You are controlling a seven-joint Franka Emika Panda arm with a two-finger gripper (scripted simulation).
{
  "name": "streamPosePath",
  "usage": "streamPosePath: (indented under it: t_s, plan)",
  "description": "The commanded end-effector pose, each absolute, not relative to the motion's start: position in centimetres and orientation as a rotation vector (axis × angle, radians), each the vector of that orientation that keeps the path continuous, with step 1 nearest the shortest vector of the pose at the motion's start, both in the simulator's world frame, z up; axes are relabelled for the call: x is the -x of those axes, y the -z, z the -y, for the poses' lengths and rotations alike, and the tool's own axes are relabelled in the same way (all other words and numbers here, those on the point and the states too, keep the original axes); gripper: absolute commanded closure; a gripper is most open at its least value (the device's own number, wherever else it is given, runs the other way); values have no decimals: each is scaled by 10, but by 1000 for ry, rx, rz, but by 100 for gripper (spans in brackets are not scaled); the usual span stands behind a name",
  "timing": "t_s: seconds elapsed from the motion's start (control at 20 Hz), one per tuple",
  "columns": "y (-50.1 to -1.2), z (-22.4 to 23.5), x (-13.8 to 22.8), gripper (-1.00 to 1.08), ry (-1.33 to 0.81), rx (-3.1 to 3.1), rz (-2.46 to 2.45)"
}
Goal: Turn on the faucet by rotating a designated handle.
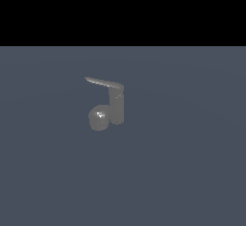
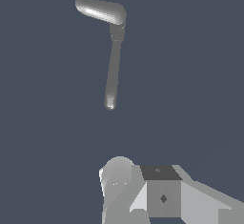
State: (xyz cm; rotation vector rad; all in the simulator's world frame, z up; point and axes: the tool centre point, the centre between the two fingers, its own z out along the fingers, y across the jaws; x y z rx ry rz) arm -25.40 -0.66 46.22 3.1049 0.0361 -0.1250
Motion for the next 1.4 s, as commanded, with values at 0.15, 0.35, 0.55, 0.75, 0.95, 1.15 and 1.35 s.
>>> streamPosePath:
  t_s: [0.15,0.35,0.55,0.75,0.95,1.15,1.35]
  plan:
    - [-462,6,253,108,125,-3106,-30]
    - [-460,5,246,108,125,-3115,7]
    - [-458,2,234,108,124,-3128,71]
    - [-453,-2,218,108,126,-3143,165]
    - [-446,-8,196,108,131,-3155,293]
    - [-436,-15,172,108,140,-3158,448]
    - [-424,-22,147,108,153,-3147,608]
